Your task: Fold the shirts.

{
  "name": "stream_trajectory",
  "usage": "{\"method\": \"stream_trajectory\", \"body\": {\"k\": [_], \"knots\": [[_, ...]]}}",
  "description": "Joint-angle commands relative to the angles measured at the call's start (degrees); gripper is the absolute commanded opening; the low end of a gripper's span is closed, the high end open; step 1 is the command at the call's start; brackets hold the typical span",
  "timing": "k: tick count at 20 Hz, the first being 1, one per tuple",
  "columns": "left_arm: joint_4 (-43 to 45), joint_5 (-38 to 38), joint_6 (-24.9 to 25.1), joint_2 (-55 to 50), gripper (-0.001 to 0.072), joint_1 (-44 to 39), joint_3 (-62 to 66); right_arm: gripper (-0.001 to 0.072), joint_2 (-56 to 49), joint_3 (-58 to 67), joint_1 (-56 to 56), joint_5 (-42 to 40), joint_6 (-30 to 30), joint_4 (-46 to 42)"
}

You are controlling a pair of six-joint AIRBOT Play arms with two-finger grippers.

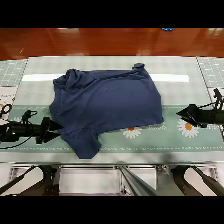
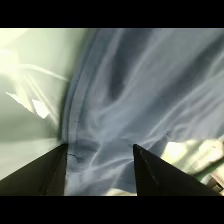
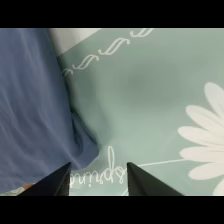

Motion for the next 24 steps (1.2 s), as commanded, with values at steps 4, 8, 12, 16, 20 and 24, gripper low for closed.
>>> {"method": "stream_trajectory", "body": {"k": [4,8,12,16,20,24], "knots": [[-3.72,6.08,3.41,-4.31,0.0024,-7.63,0.42,0.0410,0.15,-0.22,-0.04,-0.63,-0.26,0.15],[-5.14,4.98,4.57,-4.28,0.0021,-9.38,5.46,0.0410,-1.38,-0.22,-0.04,-1.11,-0.20,-0.50],[-5.14,4.44,4.50,-4.02,0.0021,-9.40,9.60,0.0410,-9.31,-0.22,-0.02,0.37,-2.49,6.49],[-5.14,4.15,4.48,-4.02,0.0021,-9.40,10.29,0.0410,-16.39,-0.20,6.47,0.04,-3.87,8.46],[-5.16,3.54,4.48,-4.02,0.0021,-9.40,10.29,0.0410,-19.93,0.15,12.17,-5.11,-3.65,12.17],[-5.20,3.58,4.48,-4.02,0.0021,-9.38,10.34,0.0173,-22.27,3.43,16.37,-8.85,-3.45,14.82]]}}
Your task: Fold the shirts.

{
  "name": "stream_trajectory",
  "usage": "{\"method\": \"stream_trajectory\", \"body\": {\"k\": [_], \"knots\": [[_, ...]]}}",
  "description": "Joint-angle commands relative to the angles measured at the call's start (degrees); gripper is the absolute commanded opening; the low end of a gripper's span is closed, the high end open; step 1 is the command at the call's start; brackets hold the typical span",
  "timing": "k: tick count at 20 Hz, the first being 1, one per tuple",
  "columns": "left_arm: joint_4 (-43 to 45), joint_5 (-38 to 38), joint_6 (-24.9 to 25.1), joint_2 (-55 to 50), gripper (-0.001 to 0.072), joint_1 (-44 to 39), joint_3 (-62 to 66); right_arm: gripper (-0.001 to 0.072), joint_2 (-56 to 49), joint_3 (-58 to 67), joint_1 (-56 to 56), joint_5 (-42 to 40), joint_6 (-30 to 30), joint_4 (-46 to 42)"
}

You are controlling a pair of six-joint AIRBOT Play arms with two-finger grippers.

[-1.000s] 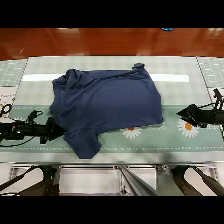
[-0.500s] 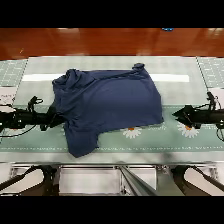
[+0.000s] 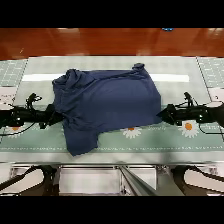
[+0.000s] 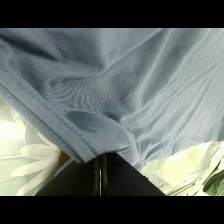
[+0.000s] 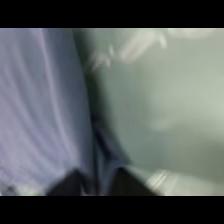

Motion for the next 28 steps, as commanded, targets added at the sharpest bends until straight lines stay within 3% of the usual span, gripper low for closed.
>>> {"method": "stream_trajectory", "body": {"k": [1,5,8,12,17,23,28], "knots": [[-0.07,-0.33,0.00,0.04,0.0021,-0.02,0.52,0.0021,-1.70,3.41,3.93,-3.17,-0.37,2.58],[-6.45,-3.52,1.14,3.06,0.0021,-0.02,11.06,0.0021,0.50,19.17,5.07,5.90,-0.42,0.83],[-13.55,-3.65,1.11,7.15,0.0021,-0.04,28.20,0.0020,5.77,39.93,5.07,8.31,5.33,-4.92],[-13.46,-3.69,0.52,10.58,0.0020,-0.04,54.73,0.0020,10.84,66.34,5.07,16.41,8.55,-8.37],[-12.46,-3.69,-0.39,17.11,0.0020,-0.02,72.96,0.0020,20.52,80.35,5.05,17.66,9.88,-13.00],[6.51,-6.29,-3.58,31.80,0.0020,-0.39,75.69,0.0021,33.35,80.37,5.03,23.39,10.95,-18.95],[27.30,-10.56,-9.86,39.87,0.0020,-10.21,73.81,0.0021,38.45,77.31,5.03,27.06,13.00,-20.33]]}}
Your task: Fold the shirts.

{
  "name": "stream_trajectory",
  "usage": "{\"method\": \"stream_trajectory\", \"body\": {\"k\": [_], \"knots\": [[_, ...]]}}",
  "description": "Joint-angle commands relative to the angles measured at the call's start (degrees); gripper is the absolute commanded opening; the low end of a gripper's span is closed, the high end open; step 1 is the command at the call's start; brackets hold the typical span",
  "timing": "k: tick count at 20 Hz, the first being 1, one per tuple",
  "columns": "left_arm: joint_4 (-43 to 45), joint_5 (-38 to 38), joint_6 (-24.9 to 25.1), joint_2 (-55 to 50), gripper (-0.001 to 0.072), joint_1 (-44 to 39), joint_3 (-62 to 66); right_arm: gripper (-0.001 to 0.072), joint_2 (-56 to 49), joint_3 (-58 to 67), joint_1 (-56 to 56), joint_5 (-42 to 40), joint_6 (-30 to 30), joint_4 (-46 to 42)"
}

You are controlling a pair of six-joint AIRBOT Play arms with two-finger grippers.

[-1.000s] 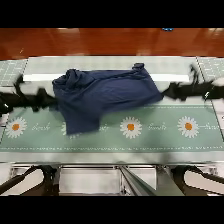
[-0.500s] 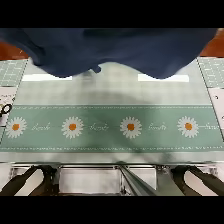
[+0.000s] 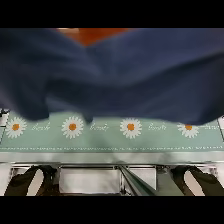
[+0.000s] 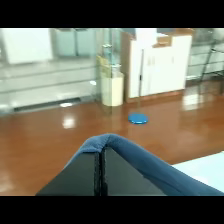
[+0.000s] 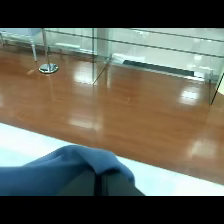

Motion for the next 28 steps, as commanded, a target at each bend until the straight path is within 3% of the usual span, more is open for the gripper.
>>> {"method": "stream_trajectory", "body": {"k": [1,4,9,14,17,20,24,28], "knots": [[18.75,-4.72,-5.53,4.85,0.0020,-5.73,-1.25,0.0021,3.74,-3.67,-0.02,2.23,2.01,-1.57],[23.54,-5.64,-9.20,4.00,0.0020,-6.27,-6.36,0.0021,3.23,-11.67,-0.02,1.44,2.47,1.01],[14.60,-5.22,-11.06,-3.74,0.0020,-6.27,-23.78,0.0021,-2.54,-27.65,0.02,-3.72,-2.51,9.07],[6.78,11.21,-9.77,-21.00,0.0020,-6.29,-39.17,0.0021,-18.95,-38.91,0.59,-12.66,-10.43,13.73],[4.39,22.34,-9.77,-35.17,0.0021,-6.88,-38.82,0.0021,-35.45,-37.05,3.02,-21.46,-13.07,14.34],[1.18,30.25,-9.84,-47.43,0.0021,-7.76,-34.75,0.0021,-52.37,-27.04,4.11,-25.11,-12.70,16.06],[-0.07,29.22,-10.10,-58.80,0.0021,-8.90,-26.60,0.0021,-67.95,-10.97,4.17,-24.06,-7.52,17.66],[-0.04,27.63,-10.05,-61.22,0.0020,-9.25,-24.30,0.0021,-72.81,-5.62,4.17,-22.08,-6.14,17.62]]}}
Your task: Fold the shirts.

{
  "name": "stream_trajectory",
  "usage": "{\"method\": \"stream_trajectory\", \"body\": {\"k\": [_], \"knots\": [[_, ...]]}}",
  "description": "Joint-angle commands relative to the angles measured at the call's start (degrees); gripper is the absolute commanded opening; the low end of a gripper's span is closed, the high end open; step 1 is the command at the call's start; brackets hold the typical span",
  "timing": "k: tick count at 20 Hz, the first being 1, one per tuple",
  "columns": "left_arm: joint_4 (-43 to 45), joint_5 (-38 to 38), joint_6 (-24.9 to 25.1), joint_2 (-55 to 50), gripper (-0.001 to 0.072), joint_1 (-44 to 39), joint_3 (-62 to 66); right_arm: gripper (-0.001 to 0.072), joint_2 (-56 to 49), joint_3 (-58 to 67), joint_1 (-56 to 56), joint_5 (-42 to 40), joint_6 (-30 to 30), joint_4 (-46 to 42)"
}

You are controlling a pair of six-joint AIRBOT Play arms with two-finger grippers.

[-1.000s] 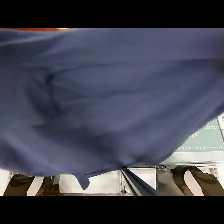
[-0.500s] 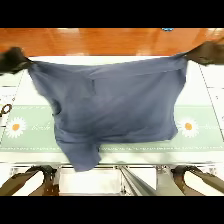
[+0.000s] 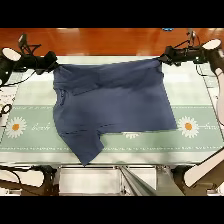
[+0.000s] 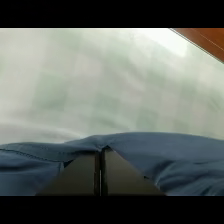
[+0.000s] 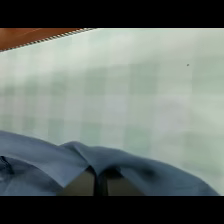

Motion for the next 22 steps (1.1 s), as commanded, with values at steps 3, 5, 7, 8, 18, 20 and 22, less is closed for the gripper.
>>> {"method": "stream_trajectory", "body": {"k": [3,5,7,8,18,20,22], "knots": [[-0.50,-3.72,-0.02,-2.86,0.0021,-0.17,1.99,0.0021,-5.07,4.81,-0.07,4.39,1.46,-0.35],[-0.46,-10.29,0.00,-2.82,0.0020,0.35,1.97,0.0021,-5.09,4.81,-1.03,10.29,1.46,-0.50],[-0.02,-17.22,3.61,-2.82,0.0020,1.38,1.95,0.0021,-5.09,4.81,-2.23,17.40,1.46,-2.40],[0.00,-20.06,4.83,-2.82,0.0020,2.05,1.95,0.0021,-5.09,4.79,-2.86,20.55,1.49,-4.44],[4.76,-32.96,6.93,-2.91,0.0020,4.66,-1.42,0.0021,-5.16,1.36,-3.32,25.38,3.32,-14.82],[4.74,-32.89,6.93,-2.93,0.0021,4.55,-3.43,0.0021,-5.16,1.36,-3.19,25.40,3.48,-14.91],[4.74,-32.94,7.13,-2.93,0.0021,4.57,-4.79,0.0021,-5.16,1.33,-2.69,25.49,3.54,-15.72]]}}
